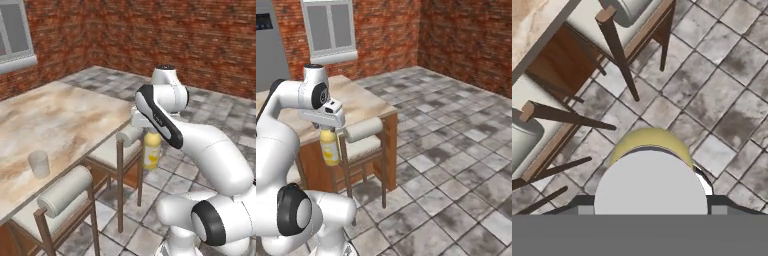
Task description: There is a wine glass and glass cup on the dining counter. Place the wine bottle next to the wine glass and the juice bottle next to the glass cup.
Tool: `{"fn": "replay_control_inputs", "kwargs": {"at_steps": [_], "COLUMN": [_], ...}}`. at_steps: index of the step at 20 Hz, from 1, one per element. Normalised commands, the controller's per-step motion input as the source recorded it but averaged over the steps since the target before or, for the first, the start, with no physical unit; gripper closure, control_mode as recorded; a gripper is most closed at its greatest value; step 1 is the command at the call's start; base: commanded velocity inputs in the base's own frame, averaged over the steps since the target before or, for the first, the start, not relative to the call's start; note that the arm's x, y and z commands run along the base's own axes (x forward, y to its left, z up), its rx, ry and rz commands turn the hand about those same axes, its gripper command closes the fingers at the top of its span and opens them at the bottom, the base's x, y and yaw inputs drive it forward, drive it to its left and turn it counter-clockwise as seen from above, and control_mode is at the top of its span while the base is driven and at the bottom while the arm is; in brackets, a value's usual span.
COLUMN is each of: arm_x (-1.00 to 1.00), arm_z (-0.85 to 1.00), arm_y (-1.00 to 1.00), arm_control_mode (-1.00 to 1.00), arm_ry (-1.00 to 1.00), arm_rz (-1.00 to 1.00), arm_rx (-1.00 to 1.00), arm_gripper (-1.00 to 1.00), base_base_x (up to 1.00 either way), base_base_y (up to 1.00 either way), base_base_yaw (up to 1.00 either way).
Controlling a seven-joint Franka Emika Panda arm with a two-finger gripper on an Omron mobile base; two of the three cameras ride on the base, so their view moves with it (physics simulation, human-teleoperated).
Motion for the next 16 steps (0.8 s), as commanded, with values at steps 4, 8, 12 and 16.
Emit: {"fn": "replay_control_inputs", "kwargs": {"at_steps": [4, 8, 12, 16], "arm_x": [0.0, 0.0, 0.0, 0.0], "arm_z": [0.0, 0.0, 0.0, 0.0], "arm_y": [0.0, 0.0, 0.0, 0.0], "arm_control_mode": [1.0, 1.0, 1.0, 1.0], "arm_ry": [0.0, 0.0, 0.0, 0.0], "arm_rz": [0.0, 0.0, 0.0, 0.0], "arm_rx": [0.0, 0.0, 0.0, 0.0], "arm_gripper": [1.0, 1.0, 1.0, 1.0], "base_base_x": [0.68, 0.71, 0.78, 0.75], "base_base_y": [-0.17, -0.2, -0.13, -0.05], "base_base_yaw": [0.46, 0.39, 0.36, 0.39]}}
